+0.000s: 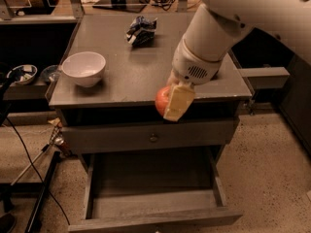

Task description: Place apple into middle drawer

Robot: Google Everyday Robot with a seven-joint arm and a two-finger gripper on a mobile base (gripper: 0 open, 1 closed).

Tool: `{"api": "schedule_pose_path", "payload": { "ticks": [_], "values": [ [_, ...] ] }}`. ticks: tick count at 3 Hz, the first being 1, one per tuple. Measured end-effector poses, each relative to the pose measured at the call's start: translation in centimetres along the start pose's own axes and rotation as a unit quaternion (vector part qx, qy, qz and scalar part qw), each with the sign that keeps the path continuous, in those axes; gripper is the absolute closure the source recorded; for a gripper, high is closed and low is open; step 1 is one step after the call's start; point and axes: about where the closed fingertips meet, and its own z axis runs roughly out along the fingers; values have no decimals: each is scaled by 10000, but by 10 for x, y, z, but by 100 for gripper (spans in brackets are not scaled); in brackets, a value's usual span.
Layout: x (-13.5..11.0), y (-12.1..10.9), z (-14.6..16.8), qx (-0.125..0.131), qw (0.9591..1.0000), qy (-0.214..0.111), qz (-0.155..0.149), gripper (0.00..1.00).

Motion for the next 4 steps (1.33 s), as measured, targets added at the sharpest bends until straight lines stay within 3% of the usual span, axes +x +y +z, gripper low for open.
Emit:
{"api": "schedule_pose_path", "payload": {
  "ticks": [2, 4],
  "values": [
    [2, -9, 1, 95, 9999, 87, -9, 100],
    [38, 2, 35, 89, 9992, 353, 144, 100]
  ]
}}
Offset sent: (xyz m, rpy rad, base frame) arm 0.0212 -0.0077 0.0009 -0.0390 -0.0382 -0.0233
